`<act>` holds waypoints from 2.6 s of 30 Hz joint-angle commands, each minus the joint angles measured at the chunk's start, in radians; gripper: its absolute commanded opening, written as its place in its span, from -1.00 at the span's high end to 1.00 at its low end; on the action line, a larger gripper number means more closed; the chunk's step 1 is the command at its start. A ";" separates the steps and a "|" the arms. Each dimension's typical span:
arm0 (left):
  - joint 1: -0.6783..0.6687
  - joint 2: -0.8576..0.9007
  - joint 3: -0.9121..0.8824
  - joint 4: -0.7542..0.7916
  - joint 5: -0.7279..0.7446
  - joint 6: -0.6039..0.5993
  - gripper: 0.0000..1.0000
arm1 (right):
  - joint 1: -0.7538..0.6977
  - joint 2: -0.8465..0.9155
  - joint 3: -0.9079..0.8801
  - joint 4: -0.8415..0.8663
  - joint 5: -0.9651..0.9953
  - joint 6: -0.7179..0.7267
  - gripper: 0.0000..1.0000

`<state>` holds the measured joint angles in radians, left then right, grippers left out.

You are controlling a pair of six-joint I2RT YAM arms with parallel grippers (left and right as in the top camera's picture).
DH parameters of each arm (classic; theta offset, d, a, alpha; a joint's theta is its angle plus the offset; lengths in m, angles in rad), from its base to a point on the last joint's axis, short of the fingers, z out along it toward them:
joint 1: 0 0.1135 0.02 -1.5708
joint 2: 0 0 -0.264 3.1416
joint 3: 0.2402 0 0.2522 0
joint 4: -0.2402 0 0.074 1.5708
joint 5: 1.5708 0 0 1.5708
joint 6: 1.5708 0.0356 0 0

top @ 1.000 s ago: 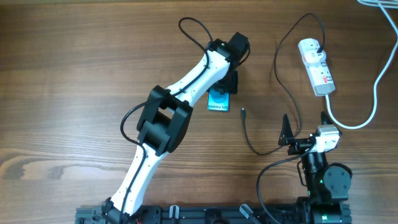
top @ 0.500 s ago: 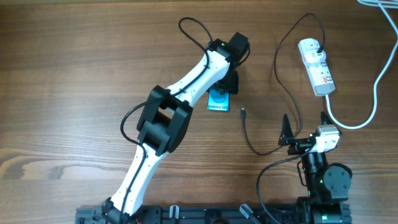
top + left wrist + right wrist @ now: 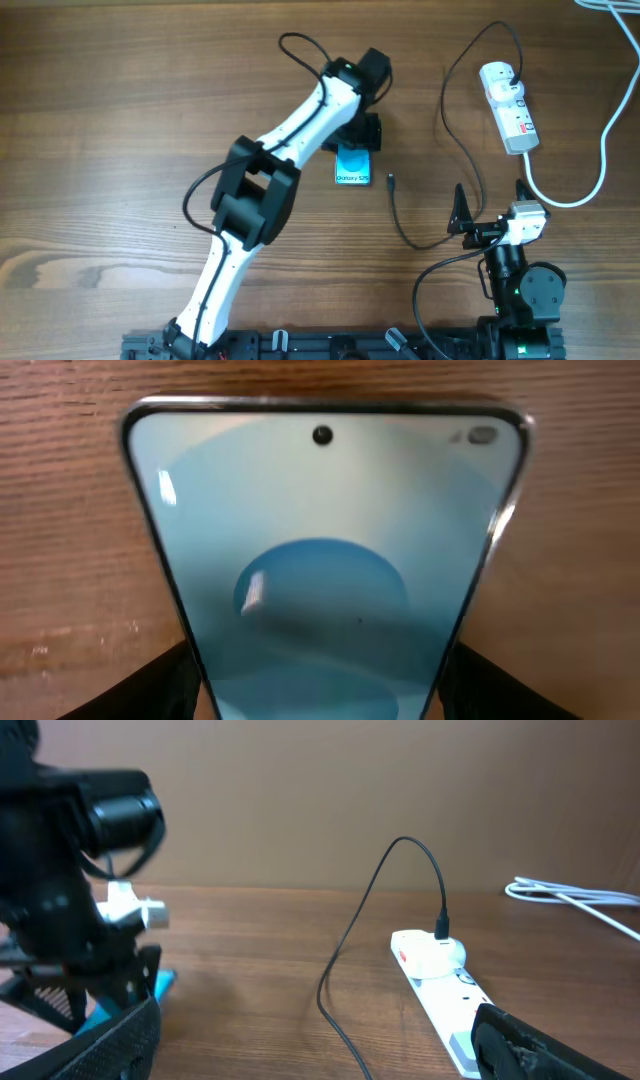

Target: Plug charger to phone and switch on socket

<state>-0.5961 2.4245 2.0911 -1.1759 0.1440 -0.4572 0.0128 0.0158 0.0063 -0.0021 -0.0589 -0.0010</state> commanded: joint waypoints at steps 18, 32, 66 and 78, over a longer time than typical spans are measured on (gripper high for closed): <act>0.092 -0.120 0.000 -0.014 0.099 0.004 -0.68 | 0.008 -0.005 -0.001 0.002 -0.001 0.007 -0.99; -0.003 -0.045 0.000 0.112 -0.272 -0.319 -0.99 | 0.008 -0.005 -0.001 0.002 -0.001 0.007 -0.99; -0.042 0.072 0.000 0.159 -0.324 -0.391 -0.97 | 0.008 -0.005 -0.001 0.002 -0.001 0.008 -0.99; -0.035 0.072 0.000 0.041 -0.324 -0.304 -0.95 | 0.008 -0.005 -0.001 0.002 0.000 0.007 -1.00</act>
<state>-0.6384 2.4706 2.0995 -1.1030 -0.1707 -0.8127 0.0128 0.0158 0.0063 -0.0021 -0.0589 -0.0010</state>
